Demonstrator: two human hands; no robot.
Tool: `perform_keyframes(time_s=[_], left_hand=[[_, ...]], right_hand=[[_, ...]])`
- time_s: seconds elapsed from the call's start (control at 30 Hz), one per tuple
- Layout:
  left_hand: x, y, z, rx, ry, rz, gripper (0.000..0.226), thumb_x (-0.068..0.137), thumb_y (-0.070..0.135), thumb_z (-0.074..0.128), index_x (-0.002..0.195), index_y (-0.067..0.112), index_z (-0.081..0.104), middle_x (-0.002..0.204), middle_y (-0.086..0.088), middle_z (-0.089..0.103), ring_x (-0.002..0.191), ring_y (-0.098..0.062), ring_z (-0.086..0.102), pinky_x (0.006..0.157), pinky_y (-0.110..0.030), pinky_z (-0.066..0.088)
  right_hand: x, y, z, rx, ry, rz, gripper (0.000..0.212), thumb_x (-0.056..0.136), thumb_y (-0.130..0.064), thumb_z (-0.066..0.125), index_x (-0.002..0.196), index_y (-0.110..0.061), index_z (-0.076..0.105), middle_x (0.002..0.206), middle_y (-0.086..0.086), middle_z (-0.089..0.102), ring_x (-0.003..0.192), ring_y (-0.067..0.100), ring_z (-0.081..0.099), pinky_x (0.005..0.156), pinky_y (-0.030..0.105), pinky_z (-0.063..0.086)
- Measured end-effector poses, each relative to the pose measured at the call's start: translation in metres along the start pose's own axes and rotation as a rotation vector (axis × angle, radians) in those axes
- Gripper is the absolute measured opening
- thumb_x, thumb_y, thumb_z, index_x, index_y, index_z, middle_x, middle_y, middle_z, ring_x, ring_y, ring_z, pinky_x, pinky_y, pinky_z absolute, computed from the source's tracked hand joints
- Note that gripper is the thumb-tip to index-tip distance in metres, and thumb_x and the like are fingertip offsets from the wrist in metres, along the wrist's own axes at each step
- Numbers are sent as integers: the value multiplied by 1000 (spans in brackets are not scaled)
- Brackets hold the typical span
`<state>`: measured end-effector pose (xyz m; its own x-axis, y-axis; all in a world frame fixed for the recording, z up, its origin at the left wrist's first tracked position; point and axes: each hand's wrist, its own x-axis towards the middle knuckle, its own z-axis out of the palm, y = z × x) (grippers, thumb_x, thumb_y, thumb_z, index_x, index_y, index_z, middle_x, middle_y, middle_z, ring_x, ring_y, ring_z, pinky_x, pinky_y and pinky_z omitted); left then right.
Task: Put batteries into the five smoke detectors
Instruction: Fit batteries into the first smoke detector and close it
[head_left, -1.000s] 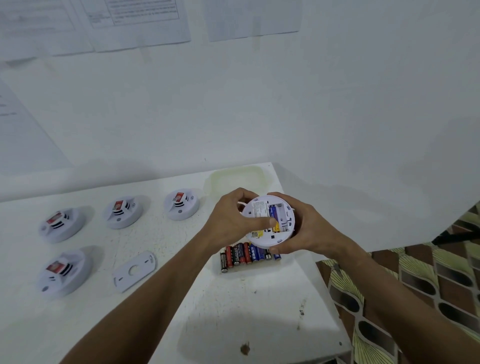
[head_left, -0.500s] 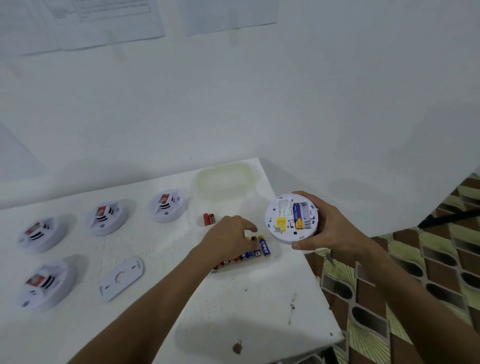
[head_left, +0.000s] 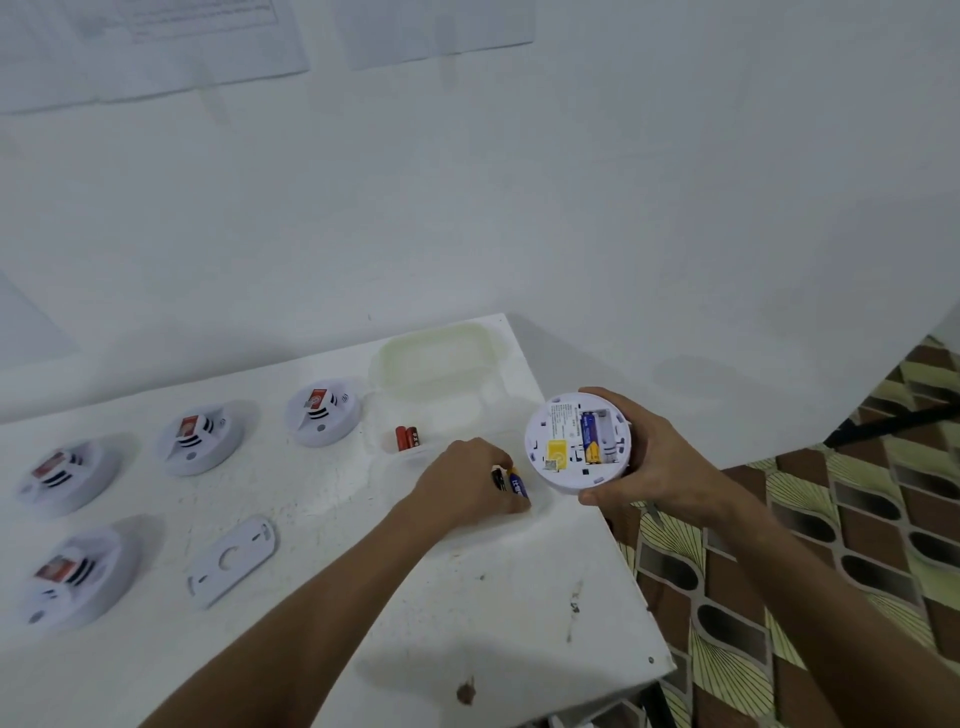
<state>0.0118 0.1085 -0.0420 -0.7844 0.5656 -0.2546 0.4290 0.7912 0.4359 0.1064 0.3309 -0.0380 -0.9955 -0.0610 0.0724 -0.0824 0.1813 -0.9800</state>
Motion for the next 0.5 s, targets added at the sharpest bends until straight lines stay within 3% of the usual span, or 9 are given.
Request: perform_keyframes(time_s=[0.27, 0.4, 0.5], left_hand=[[-7, 3, -4, -137, 40, 0, 47, 65, 39, 87, 104, 23, 68, 78, 8, 60, 67, -4, 55, 57, -16, 41], [-12, 3, -6, -228, 48, 45, 31, 68, 31, 85, 93, 18, 71, 85, 4, 70, 76, -11, 63, 66, -21, 49], [-13, -3, -9, -343, 72, 50, 15, 73, 25, 81, 84, 20, 72, 87, 8, 71, 84, -5, 67, 72, -23, 52]], right_hand=[[3, -1, 3, -4, 1, 4, 87, 59, -2, 90, 133, -28, 52, 124, -11, 66, 120, 16, 61, 88, 27, 56], [3, -2, 4, -7, 9, 5, 86, 60, 1, 90, 131, -27, 52, 123, -13, 66, 119, 15, 61, 88, 26, 56], [2, -3, 3, -4, 9, 2, 86, 59, -2, 91, 132, -28, 52, 124, -12, 66, 119, 16, 61, 88, 27, 57]])
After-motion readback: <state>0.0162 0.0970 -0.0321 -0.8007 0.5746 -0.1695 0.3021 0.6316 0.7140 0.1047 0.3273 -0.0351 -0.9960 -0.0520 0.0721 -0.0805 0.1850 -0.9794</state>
